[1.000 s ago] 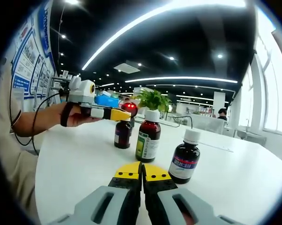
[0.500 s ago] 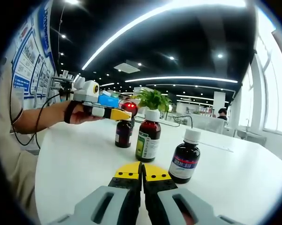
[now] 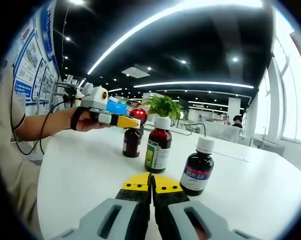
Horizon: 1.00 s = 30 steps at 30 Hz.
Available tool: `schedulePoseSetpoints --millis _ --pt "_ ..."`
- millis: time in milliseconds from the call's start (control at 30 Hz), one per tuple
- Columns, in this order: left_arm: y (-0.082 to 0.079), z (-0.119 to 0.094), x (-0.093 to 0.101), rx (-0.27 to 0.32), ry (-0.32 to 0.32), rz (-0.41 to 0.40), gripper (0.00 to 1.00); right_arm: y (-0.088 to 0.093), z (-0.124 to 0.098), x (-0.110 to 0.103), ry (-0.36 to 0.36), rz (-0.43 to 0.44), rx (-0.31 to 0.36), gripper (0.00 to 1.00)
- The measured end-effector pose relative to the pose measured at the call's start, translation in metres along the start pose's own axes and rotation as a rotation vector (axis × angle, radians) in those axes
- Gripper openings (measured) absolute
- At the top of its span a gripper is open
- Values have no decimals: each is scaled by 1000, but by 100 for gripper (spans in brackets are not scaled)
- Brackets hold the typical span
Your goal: Rotate the medicine bottle to make it face forward pick up the medicine bottle inspect the drug traceability code place the medicine on the table
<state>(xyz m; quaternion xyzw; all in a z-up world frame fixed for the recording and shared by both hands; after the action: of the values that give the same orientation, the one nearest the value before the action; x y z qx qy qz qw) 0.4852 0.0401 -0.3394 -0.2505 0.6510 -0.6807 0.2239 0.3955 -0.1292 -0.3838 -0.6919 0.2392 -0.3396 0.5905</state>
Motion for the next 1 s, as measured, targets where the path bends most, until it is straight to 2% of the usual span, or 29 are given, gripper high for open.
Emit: schedulePoseSetpoints --millis 333,600,733,867,1000 --pt "0 0 -4 -1 14 -8 11 0 0 0 0 -1 1 0" --pt "0 0 0 2 -20 -33 12 0 0 1 0 -1 1 0" --pt "-5 0 3 19 -37 -50 18 0 0 1 0 -3 0 0" --pt "-3 -2 2 3 -98 3 18 0 0 1 0 -2 1 0" --pt "-5 -3 2 8 -149 10 18 0 0 1 0 -2 2 0"
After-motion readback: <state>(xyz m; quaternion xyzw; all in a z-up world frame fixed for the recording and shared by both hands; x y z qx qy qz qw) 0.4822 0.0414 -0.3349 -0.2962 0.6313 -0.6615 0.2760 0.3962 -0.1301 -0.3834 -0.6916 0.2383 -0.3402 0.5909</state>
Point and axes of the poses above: the point that each gripper's makers call its tool centre point, and the gripper's own axes: z roughly forward along the fingers, x roughly to its right, y roughly out of its underside, the point moved 2 cm from there along -z, roughly backward along the fingers, and after that the axes turned 1 degree about x, right-handed, at the moved point
